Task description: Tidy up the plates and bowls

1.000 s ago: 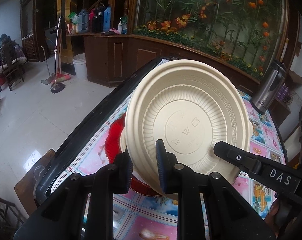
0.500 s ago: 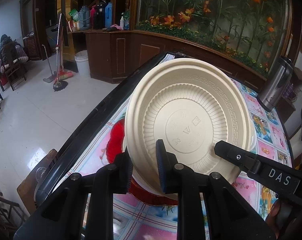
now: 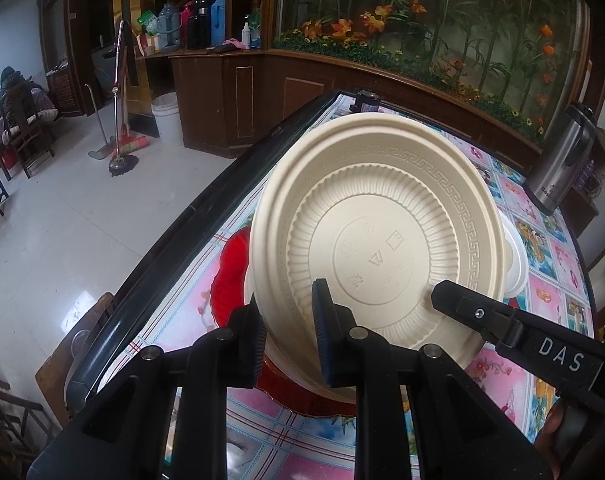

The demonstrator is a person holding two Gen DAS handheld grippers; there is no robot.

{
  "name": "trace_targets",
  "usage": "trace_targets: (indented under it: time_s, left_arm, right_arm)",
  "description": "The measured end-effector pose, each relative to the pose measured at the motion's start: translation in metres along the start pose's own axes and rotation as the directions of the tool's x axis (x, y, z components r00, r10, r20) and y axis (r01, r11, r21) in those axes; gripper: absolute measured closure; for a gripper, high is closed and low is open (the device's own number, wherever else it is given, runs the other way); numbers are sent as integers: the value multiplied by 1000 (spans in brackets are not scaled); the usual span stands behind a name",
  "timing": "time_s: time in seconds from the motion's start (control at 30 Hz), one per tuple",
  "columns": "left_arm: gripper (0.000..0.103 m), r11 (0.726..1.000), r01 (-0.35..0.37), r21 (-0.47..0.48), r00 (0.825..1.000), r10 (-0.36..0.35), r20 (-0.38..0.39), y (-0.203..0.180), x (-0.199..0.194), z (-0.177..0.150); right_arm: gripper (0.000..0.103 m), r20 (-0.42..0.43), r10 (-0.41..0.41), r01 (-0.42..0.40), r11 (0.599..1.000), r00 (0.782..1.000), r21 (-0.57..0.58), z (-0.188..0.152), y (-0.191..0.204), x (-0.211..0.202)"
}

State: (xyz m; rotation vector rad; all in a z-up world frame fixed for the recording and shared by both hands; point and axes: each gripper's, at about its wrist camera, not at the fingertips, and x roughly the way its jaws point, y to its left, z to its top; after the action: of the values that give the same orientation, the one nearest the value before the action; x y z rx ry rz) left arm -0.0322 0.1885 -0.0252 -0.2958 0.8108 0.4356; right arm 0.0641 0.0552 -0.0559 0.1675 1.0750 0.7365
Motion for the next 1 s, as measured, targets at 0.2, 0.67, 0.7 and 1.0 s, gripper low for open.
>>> trace_targets:
  time_s: [0.2,0.67,0.7,1.0]
  left_arm:
    - [84,1000,-3,1,1000,3,-11,1,4,1]
    - [84,1000,0,-3,1000,0,-15,4,5,1]
    - [84,1000,0,-3,1000,0,-15,4,6,1]
    - [84,1000,0,-13,1000,-1,-17,5,7,0]
  right_arm:
    - [88,-13,-10,10,1000,1000,1,0,-2,6]
    - [86,-20,-22,22,1000,1000,-5,0,2,8]
    - [86,-21,-23,23,1000,1000,-5,0,3,9]
    - [85,-25,-28,28,1000,999,-7,1,4,10]
